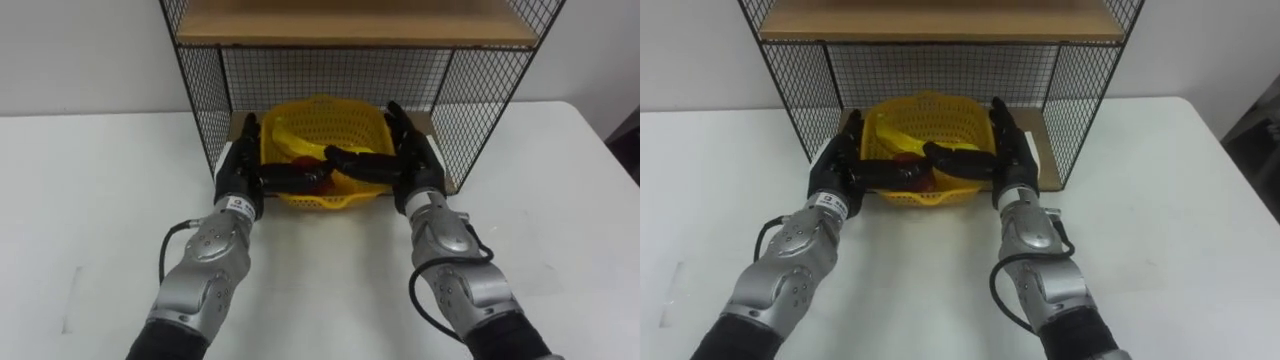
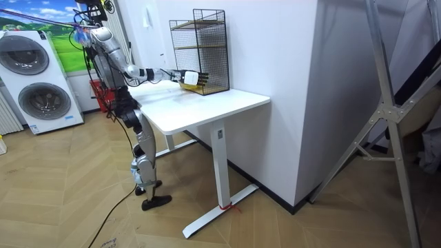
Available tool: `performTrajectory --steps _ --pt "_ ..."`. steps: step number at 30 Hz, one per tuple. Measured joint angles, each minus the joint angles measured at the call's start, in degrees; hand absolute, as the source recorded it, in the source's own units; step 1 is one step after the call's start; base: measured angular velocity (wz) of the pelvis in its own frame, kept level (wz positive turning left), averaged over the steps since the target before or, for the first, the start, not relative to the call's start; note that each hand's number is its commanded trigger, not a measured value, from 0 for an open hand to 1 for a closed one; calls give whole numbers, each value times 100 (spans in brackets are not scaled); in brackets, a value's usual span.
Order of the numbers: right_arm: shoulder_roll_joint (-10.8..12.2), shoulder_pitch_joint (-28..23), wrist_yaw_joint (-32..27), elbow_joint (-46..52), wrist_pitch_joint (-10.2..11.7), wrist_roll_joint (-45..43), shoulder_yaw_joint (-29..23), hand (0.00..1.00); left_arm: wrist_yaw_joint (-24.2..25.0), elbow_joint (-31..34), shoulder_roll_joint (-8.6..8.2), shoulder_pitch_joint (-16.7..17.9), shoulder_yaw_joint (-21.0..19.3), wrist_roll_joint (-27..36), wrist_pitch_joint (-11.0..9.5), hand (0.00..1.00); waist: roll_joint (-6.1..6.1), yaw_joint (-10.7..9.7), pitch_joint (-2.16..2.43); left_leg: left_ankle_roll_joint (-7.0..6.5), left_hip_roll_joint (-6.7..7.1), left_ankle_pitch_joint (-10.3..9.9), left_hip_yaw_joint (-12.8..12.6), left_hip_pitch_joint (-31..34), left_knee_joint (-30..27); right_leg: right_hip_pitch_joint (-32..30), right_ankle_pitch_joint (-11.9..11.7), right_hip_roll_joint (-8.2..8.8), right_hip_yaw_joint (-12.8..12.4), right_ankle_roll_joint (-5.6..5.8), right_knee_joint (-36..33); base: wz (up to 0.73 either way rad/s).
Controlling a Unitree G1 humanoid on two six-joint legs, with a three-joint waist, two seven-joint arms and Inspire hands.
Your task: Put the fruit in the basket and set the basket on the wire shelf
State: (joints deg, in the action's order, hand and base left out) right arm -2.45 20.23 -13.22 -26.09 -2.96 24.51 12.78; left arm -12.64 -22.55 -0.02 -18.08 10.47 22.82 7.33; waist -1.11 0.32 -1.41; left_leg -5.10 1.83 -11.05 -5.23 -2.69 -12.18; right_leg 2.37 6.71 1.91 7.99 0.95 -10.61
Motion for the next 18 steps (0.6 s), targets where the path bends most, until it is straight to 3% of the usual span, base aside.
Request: performTrajectory --steps 8,18 --pt "102 680 -97 -37 -55 -2 -73 0 -346 2 -110 -509 -352 -3 113 0 10 11 6 4 -2 10 0 11 -3 -15 -4 -1 -1 -7 13 0" --pt "157 691 -98 -43 -66 -138 -222 0 -422 13 -152 -558 -362 -369 168 0 15 3 9 4 -4 9 16 25 -1 -35 -6 2 5 -10 6 0"
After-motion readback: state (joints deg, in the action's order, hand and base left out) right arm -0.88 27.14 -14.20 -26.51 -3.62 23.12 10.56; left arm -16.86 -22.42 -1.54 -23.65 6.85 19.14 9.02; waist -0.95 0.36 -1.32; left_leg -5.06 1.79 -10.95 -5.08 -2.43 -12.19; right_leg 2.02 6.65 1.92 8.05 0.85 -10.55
